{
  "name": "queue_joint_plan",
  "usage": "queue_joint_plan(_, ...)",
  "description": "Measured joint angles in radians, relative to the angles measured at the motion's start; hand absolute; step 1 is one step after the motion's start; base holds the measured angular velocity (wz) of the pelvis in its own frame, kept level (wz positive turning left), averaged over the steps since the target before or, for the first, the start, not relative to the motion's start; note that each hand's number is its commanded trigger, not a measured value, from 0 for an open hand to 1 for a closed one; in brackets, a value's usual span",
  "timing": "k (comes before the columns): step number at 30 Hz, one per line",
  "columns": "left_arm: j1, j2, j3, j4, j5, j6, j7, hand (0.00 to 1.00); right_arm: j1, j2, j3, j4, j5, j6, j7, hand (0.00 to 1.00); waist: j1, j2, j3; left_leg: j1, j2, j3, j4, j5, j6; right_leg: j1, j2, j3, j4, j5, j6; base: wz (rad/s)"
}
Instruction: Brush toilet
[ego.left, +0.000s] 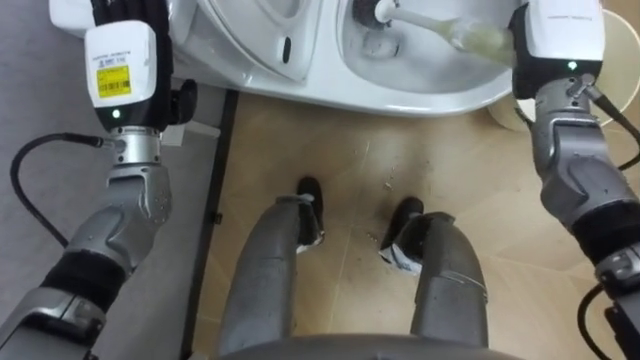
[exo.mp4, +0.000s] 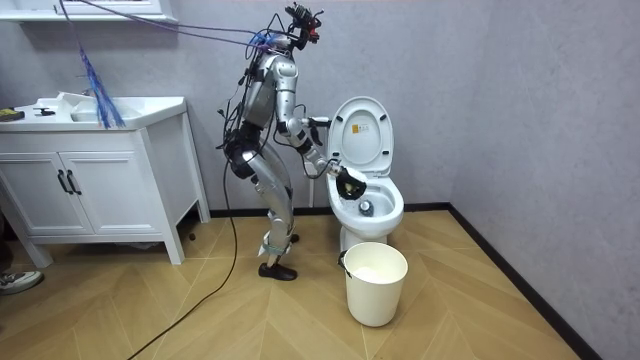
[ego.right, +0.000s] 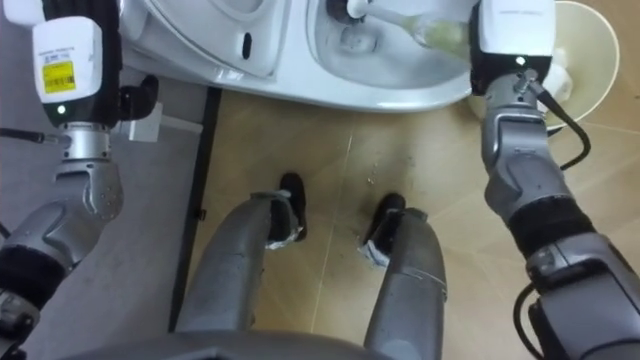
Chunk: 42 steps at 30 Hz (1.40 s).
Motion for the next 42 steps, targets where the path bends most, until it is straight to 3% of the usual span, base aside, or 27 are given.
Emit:
queue_joint_plan(5, 0.048, -0.001, 0.000, -0.012, 0.000, 0.002, -0.006, 0.00, 0.056, 0.007, 0.028, -0.115, -0.094, 0.039, 0.095, 1.00, 0.007, 0.007, -0.0035, 0.038, 0.012, -0.008, -0.025, 0.000, -0.004, 0.049, 0.017, -0.015, -0.034, 0.009, -0.005, -0.03)
queue_joint_plan(12, 0.091, -0.004, 0.002, -0.027, -0.023, 0.003, 0.000, 0.00, 0.090, 0.016, 0.028, -0.209, -0.168, 0.078, 0.220, 1.00, 0.037, 0.037, -0.0173, 0.042, 0.036, -0.013, -0.059, 0.009, -0.019, 0.064, 0.054, -0.026, -0.104, 0.038, -0.013, -0.08)
queue_joint_plan(17, 0.101, -0.007, 0.001, -0.027, -0.064, -0.008, 0.000, 0.00, 0.118, 0.019, 0.029, -0.223, -0.187, 0.079, 0.297, 1.00, 0.041, 0.042, -0.0164, 0.055, 0.037, -0.013, -0.070, 0.011, -0.023, 0.073, 0.054, -0.027, -0.113, 0.037, -0.015, 0.00)
queue_joint_plan(23, 0.103, -0.008, -0.007, -0.026, -0.096, -0.039, 0.020, 0.00, 0.154, 0.018, 0.029, -0.302, -0.201, 0.106, 0.372, 1.00, 0.040, 0.046, -0.0154, 0.045, 0.037, -0.026, -0.072, 0.008, -0.027, 0.076, 0.054, -0.040, -0.122, 0.034, -0.015, 0.03)
queue_joint_plan(28, 0.088, -0.003, -0.021, -0.002, -0.097, -0.051, 0.038, 0.00, 0.146, 0.009, 0.029, -0.225, -0.204, 0.107, 0.345, 1.00, 0.040, 0.047, -0.0145, 0.047, 0.032, -0.032, -0.058, 0.004, -0.027, 0.080, 0.053, -0.040, -0.111, 0.028, -0.012, 0.04)
queue_joint_plan(31, 0.066, 0.001, -0.033, 0.028, -0.097, -0.051, 0.041, 0.00, 0.094, 0.007, 0.024, -0.016, -0.111, 0.061, 0.231, 1.00, 0.039, 0.046, -0.0120, 0.051, 0.025, -0.030, -0.054, 0.001, -0.023, 0.079, 0.045, -0.036, -0.095, 0.018, -0.007, 0.08)
queue_joint_plan(32, 0.061, 0.002, -0.035, 0.029, -0.097, -0.051, 0.042, 0.00, 0.071, 0.004, 0.004, 0.066, -0.025, 0.031, 0.179, 1.00, 0.035, 0.042, -0.0090, 0.051, 0.016, -0.029, -0.054, 0.001, -0.023, 0.073, 0.030, -0.033, -0.079, 0.009, -0.005, 0.14)
queue_joint_plan(34, 0.061, 0.003, -0.036, 0.035, -0.097, -0.050, 0.045, 0.00, 0.032, 0.006, -0.033, 0.190, 0.110, -0.023, 0.107, 1.00, 0.023, 0.024, 0.0025, 0.058, -0.003, -0.021, -0.060, 0.002, -0.020, 0.063, 0.006, -0.023, -0.046, -0.007, -0.002, 0.18)
queue_joint_plan(36, 0.059, 0.005, -0.036, 0.023, -0.093, -0.048, 0.065, 0.00, 0.007, 0.000, -0.092, 0.281, 0.272, -0.100, 0.040, 1.00, 0.000, 0.009, 0.0122, 0.042, -0.017, -0.019, -0.053, 0.005, -0.016, 0.039, -0.015, -0.023, -0.022, -0.016, -0.002, 0.16)
queue_joint_plan(38, 0.060, 0.003, -0.024, 0.017, -0.069, -0.041, 0.095, 0.00, -0.018, -0.003, -0.136, 0.328, 0.358, -0.141, -0.018, 1.00, -0.019, -0.003, 0.0173, 0.017, -0.028, -0.017, -0.043, 0.008, -0.011, 0.008, -0.031, -0.019, 0.003, -0.024, 0.000, 0.15)
queue_joint_plan(42, 0.066, 0.000, 0.000, -0.005, -0.047, -0.013, 0.106, 0.00, -0.063, -0.003, -0.186, 0.339, 0.400, -0.154, -0.129, 1.00, -0.050, -0.020, 0.0168, -0.010, -0.041, -0.009, -0.018, 0.012, -0.005, -0.021, -0.049, -0.008, 0.035, -0.031, 0.009, 0.10)
